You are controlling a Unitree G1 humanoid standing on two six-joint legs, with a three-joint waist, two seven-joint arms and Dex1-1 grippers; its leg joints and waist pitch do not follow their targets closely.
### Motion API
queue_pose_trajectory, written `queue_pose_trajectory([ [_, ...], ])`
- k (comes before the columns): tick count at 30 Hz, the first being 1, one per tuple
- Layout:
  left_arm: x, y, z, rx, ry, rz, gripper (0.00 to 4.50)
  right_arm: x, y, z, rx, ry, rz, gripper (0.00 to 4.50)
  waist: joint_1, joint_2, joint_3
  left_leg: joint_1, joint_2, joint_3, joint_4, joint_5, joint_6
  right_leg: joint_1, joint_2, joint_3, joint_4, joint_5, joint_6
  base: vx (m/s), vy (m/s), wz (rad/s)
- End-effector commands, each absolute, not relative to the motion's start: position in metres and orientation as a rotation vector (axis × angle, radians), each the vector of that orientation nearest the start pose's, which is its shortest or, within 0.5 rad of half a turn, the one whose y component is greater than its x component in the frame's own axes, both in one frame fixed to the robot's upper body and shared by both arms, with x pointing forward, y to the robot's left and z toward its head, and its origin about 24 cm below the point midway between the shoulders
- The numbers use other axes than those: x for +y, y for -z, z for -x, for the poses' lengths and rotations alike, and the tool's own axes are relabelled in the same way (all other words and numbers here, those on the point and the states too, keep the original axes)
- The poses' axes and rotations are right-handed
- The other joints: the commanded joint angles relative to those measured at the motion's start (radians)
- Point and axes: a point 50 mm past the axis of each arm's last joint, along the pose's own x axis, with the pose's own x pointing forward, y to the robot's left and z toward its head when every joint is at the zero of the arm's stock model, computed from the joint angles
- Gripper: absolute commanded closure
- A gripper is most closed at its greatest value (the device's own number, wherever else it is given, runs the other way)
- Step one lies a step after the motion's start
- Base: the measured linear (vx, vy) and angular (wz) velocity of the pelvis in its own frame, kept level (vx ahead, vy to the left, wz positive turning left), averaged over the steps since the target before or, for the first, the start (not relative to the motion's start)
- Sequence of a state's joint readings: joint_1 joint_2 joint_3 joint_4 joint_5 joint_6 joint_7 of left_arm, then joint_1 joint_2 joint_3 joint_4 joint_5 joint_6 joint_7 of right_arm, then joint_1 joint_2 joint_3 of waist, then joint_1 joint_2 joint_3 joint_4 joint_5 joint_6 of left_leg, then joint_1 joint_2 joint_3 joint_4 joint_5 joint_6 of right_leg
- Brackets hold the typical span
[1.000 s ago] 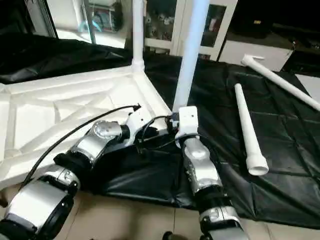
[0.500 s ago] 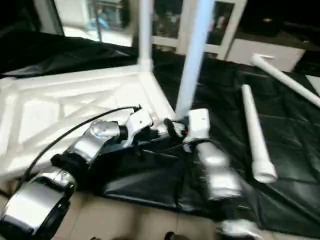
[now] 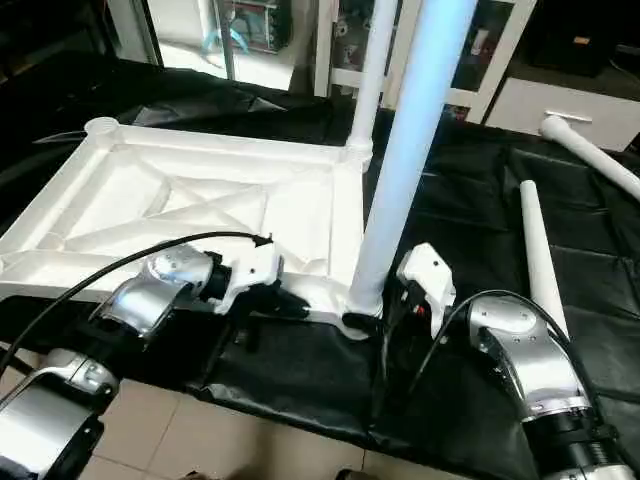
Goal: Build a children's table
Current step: Rotate leg to tighten
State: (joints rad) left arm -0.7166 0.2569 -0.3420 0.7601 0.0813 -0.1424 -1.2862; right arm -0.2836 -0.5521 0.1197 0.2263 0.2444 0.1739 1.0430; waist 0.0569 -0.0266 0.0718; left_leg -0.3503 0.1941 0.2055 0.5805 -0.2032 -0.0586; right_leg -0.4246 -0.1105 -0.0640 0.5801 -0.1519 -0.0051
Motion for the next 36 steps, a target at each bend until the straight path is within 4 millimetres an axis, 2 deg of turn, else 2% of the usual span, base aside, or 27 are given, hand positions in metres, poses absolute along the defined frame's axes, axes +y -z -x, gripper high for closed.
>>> queue_pose_trajectory([
  [1,0.094,-0.04,-0.31,0.421,1.626,-0.521,4.5,-0.199,-0.065,-0.283,0.313,-1.058,0.233,0.06,0.0,-0.02,-0.059,0.0,0.039,-0.012,-0.064,-0.179,0.117,0.055,-0.039,0.038,-0.055,-0.243,-0.255,0.0,0.0,0.0],
  [4,0.094,-0.04,-0.309,0.42,1.626,-0.518,4.5,-0.197,-0.062,-0.282,0.329,-1.089,0.239,0.06,-0.002,-0.021,-0.06,0.0,0.039,-0.013,-0.065,-0.181,0.102,0.055,-0.039,0.038,-0.054,-0.242,-0.246,0.0,0.0,0.0],
  [8,0.093,-0.04,-0.308,0.419,1.626,-0.518,4.5,-0.196,-0.06,-0.282,0.339,-1.11,0.246,0.24,-0.002,-0.022,-0.063,-0.001,0.038,-0.012,-0.061,-0.143,0.116,0.057,-0.037,0.039,-0.048,-0.182,-0.261,0.0,0.0,0.0],
  [10,0.094,-0.04,-0.308,0.422,1.628,-0.519,4.5,-0.195,-0.059,-0.281,0.345,-1.13,0.244,0.58,-0.001,-0.023,-0.064,-0.001,0.037,-0.012,-0.06,-0.134,0.124,0.058,-0.037,0.038,-0.046,-0.169,-0.265,0.0,0.0,0.0],
  [13,0.094,-0.039,-0.307,0.425,1.631,-0.521,4.5,-0.193,-0.057,-0.28,0.352,-1.154,0.243,0.7,0.001,-0.023,-0.064,-0.002,0.038,-0.012,-0.06,-0.138,0.125,0.059,-0.039,0.038,-0.047,-0.182,-0.263,0.0,0.0,0.0],
  [19,0.094,-0.039,-0.306,0.426,1.632,-0.521,4.5,-0.192,-0.056,-0.281,0.344,-1.156,0.237,1.37,0.002,-0.023,-0.067,-0.001,0.038,-0.012,-0.059,-0.131,0.124,0.059,-0.038,0.037,-0.044,-0.171,-0.267,0.0,0.0,0.0],
  [23,0.094,-0.038,-0.306,0.428,1.633,-0.521,4.5,-0.191,-0.056,-0.281,0.339,-1.157,0.23,1.66,0.001,-0.023,-0.067,-0.001,0.038,-0.012,-0.059,-0.139,0.12,0.059,-0.038,0.037,-0.047,-0.189,-0.264,0.0,0.0,0.0],
  [30,0.094,-0.038,-0.306,0.433,1.631,-0.525,4.5,-0.19,-0.054,-0.282,0.337,-1.142,0.21,1.75,0.001,-0.022,-0.068,0.0,0.038,-0.012,-0.058,-0.127,0.123,0.06,-0.037,0.037,-0.044,-0.169,-0.269,0.0,0.0,0.0],
  [32,0.094,-0.038,-0.307,0.431,1.614,-0.524,4.5,-0.192,-0.052,-0.288,0.334,-1.057,0.181,1.75,0.0,-0.023,-0.067,-0.001,0.037,-0.012,-0.058,-0.133,0.124,0.059,-0.037,0.037,-0.045,-0.179,-0.269,0.0,0.0,0.0],
  [33,0.092,-0.038,-0.309,0.427,1.59,-0.519,4.5,-0.192,-0.048,-0.294,0.34,-0.964,0.16,1.75,-0.006,-0.022,-0.063,-0.004,0.037,-0.014,-0.062,-0.163,0.106,0.058,-0.039,0.036,-0.052,-0.235,-0.255,0.0,0.0,0.0],
  [35,0.09,-0.039,-0.311,0.418,1.559,-0.512,4.5,-0.193,-0.042,-0.3,0.346,-0.862,0.144,1.75,-0.016,-0.022,-0.062,-0.007,0.036,-0.018,-0.065,-0.187,0.084,0.057,-0.039,0.035,-0.056,-0.277,-0.24,0.0,0.0,0.0],
  [36,0.089,-0.039,-0.313,0.414,1.543,-0.506,4.5,-0.192,-0.041,-0.302,0.345,-0.828,0.139,1.75,-0.023,-0.024,-0.06,-0.006,0.035,-0.02,-0.068,-0.224,0.059,0.056,-0.038,0.033,-0.063,-0.339,-0.218,0.0,0.0,0.0],
])
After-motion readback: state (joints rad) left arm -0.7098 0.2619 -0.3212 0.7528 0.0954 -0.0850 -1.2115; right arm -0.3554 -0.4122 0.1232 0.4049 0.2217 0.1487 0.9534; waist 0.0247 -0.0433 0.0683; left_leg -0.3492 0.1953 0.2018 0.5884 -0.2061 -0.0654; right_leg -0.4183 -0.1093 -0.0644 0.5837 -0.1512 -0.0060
